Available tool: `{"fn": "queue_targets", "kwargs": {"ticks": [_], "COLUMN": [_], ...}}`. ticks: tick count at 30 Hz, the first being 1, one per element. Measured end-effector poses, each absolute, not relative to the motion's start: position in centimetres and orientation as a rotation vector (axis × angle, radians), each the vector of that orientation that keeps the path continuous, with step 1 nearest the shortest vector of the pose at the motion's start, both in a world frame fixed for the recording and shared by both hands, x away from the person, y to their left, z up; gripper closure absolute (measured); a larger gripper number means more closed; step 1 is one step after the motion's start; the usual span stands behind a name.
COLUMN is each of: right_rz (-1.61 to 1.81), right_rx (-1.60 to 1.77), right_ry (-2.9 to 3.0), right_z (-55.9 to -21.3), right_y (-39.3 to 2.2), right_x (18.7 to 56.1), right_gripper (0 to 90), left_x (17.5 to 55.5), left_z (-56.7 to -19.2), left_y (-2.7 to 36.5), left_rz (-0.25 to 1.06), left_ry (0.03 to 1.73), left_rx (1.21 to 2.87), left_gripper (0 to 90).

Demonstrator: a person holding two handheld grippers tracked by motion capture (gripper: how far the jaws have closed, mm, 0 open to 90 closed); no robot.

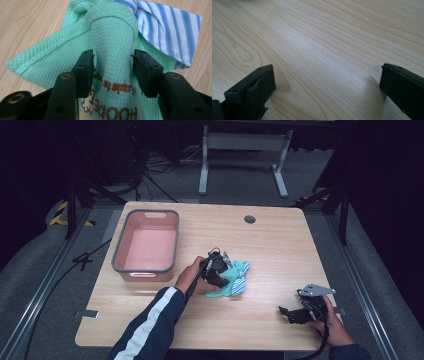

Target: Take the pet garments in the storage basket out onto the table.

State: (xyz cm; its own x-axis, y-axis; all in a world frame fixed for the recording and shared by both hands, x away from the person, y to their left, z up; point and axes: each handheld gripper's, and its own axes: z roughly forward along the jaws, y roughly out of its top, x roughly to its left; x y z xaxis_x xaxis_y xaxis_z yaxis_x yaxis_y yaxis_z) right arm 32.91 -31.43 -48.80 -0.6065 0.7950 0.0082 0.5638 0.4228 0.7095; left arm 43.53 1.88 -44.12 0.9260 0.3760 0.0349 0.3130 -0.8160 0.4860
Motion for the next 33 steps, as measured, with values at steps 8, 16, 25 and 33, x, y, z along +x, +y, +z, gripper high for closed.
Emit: {"fn": "queue_targets", "kwargs": {"ticks": [8,16,25,33], "right_rz": [0.985,0.986,0.986,0.986], "right_rx": [1.169,1.168,1.167,1.167], "right_ry": [2.353,2.353,2.354,2.354], "right_z": [-48.8,-48.8,-48.8,-48.8], "right_y": [-31.4,-31.4,-31.4,-31.5], "right_x": [32.9,32.9,32.9,32.9], "right_gripper": [0.5,0.4,0.4,0.5], "left_x": [42.9,42.1,40.5,38.8], "left_z": [-43.0,-41.7,-39.9,-39.3], "left_y": [2.0,2.4,3.5,5.2], "left_rz": [0.227,0.278,0.32,0.359], "left_ry": [0.508,0.472,0.44,0.415], "left_rx": [2.605,2.63,2.627,2.64], "left_gripper": [36.6,26.4,22.9,22.4]}}
